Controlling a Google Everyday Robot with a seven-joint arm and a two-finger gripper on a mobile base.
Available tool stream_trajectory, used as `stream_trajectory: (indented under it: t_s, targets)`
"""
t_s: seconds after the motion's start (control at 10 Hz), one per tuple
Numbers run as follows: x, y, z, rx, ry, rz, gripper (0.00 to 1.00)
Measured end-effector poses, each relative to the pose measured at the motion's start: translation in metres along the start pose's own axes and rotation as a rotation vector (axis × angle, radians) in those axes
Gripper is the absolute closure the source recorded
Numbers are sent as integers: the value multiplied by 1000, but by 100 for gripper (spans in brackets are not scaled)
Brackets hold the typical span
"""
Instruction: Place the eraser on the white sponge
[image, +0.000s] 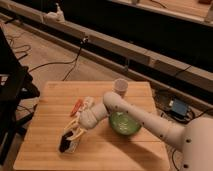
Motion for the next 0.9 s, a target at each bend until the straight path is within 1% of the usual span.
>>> stream_trajectory:
  t_s: [0.1, 0.2, 0.3, 0.4, 0.6, 0.7, 0.9]
  targets:
    - [8, 0, -2, 8, -5, 22, 46]
    - [18, -2, -5, 15, 4, 39, 36]
    - [25, -2, -7, 19, 15, 51, 32]
    - [37, 2, -7, 11, 40, 66, 31]
    - [43, 0, -13, 18, 68, 82, 31]
    - [44, -2, -19, 25, 84, 86, 31]
    - [43, -5, -36, 54, 134, 86, 31]
